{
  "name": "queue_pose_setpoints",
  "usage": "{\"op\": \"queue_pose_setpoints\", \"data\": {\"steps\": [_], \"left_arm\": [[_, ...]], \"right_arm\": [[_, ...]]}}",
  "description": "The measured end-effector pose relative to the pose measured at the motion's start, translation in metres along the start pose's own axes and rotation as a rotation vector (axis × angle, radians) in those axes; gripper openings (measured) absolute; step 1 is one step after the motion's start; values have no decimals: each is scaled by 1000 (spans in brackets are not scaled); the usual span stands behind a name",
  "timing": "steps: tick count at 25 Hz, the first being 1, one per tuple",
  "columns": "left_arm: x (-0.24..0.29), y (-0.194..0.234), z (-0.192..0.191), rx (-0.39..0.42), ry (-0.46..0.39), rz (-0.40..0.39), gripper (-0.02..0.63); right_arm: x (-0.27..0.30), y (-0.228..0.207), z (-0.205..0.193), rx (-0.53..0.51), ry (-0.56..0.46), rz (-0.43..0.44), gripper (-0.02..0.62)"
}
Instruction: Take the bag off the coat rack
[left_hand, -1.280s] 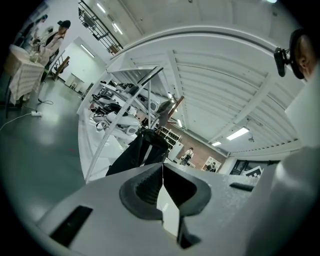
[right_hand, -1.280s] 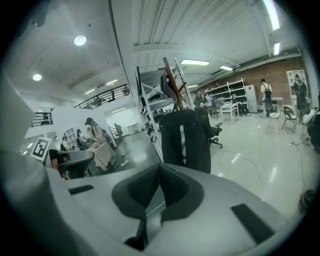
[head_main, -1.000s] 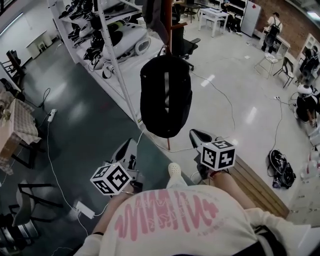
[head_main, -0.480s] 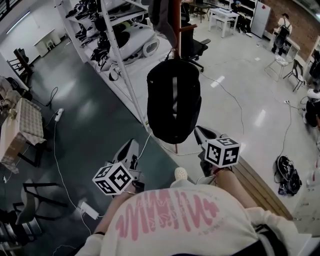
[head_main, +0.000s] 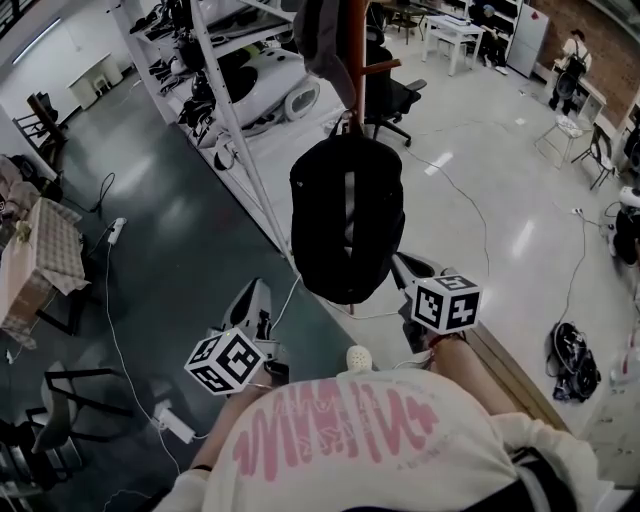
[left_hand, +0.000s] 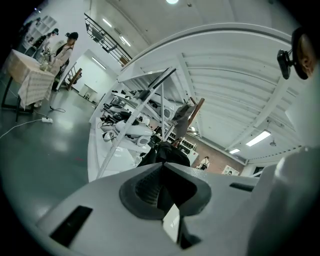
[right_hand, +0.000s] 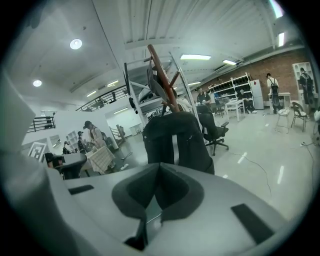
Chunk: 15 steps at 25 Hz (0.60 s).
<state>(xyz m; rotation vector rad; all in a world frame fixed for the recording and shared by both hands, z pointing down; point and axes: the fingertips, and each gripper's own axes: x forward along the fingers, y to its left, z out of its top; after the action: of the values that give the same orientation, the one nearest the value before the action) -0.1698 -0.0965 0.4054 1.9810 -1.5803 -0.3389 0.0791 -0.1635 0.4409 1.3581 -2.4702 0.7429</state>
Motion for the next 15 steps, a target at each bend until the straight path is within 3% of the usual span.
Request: {"op": "queue_pose_setpoints", "data": {"steps": [15], "left_arm": [[102, -24, 16, -32, 7, -42, 5]], "right_arm": [[44, -67, 67, 10, -39, 9, 6]]}}
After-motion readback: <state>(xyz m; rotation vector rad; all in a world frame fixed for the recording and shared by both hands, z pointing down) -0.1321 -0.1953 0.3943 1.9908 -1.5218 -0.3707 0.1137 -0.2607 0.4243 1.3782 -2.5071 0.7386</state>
